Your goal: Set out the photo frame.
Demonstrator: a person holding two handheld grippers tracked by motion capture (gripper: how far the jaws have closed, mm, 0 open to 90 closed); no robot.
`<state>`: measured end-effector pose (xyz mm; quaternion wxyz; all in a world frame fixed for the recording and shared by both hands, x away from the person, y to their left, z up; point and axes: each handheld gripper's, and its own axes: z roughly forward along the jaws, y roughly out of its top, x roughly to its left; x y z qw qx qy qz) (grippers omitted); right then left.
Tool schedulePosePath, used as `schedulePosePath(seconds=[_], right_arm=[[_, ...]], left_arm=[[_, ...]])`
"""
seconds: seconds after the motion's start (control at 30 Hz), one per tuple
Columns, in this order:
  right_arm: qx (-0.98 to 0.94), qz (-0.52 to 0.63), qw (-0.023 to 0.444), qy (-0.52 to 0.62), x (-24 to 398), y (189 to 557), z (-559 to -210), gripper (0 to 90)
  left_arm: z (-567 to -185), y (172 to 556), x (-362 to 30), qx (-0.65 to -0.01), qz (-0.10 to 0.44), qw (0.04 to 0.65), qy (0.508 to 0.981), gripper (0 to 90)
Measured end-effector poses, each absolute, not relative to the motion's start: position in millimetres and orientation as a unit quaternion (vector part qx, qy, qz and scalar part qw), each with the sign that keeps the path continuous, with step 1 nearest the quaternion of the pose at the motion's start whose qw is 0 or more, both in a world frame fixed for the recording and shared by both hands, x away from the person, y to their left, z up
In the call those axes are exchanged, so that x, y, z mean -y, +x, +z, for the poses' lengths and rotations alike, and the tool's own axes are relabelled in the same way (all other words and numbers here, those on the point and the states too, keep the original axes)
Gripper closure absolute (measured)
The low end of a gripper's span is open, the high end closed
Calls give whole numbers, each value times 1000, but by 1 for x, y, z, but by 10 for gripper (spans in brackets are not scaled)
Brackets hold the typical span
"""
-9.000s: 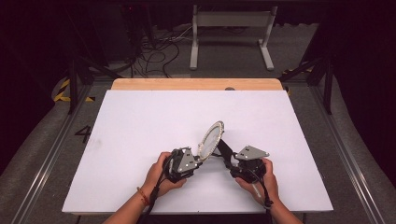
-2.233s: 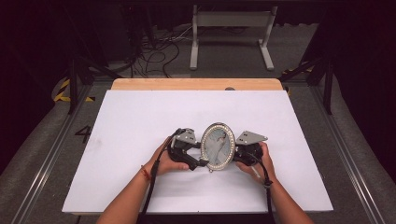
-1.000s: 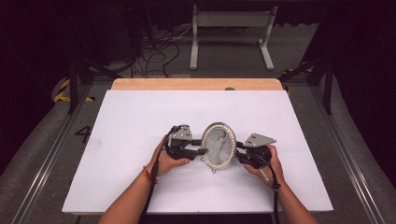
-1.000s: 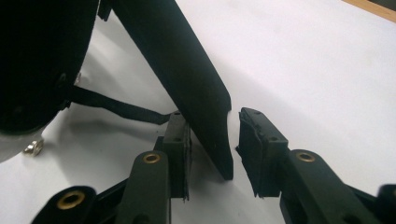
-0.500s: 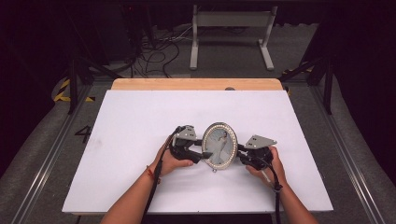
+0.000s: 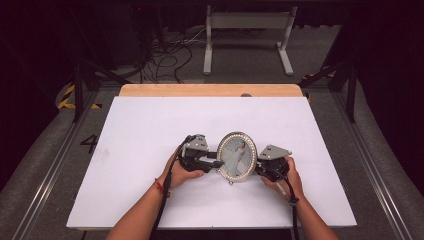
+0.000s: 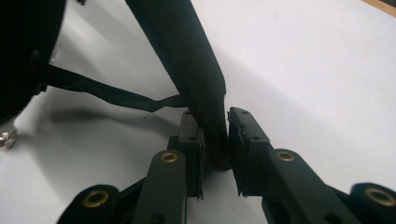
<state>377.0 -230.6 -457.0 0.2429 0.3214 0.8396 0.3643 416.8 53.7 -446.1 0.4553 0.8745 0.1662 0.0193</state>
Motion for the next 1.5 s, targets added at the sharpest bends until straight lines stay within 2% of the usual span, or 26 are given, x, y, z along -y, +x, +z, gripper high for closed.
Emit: schedulePosePath(seconds=[0.3,0.47,0.87,1.1,1.5], right_arm=[[-829,369,241,343,231,384,-459,711],[-827,381,234,341,233,383,-458,668],[-824,390,232,339,251,367,-436,596],[-824,401,219,335,259,345,-426,581],[-819,449,195,300,253,312,-414,540]], left_arm=[[-448,404,-55,-170,25,444,879,658],[-448,401,-57,-170,37,435,883,648],[-440,401,-64,-193,72,472,857,460],[-436,400,-59,-190,92,476,854,407],[-436,403,-44,-179,86,488,850,341]])
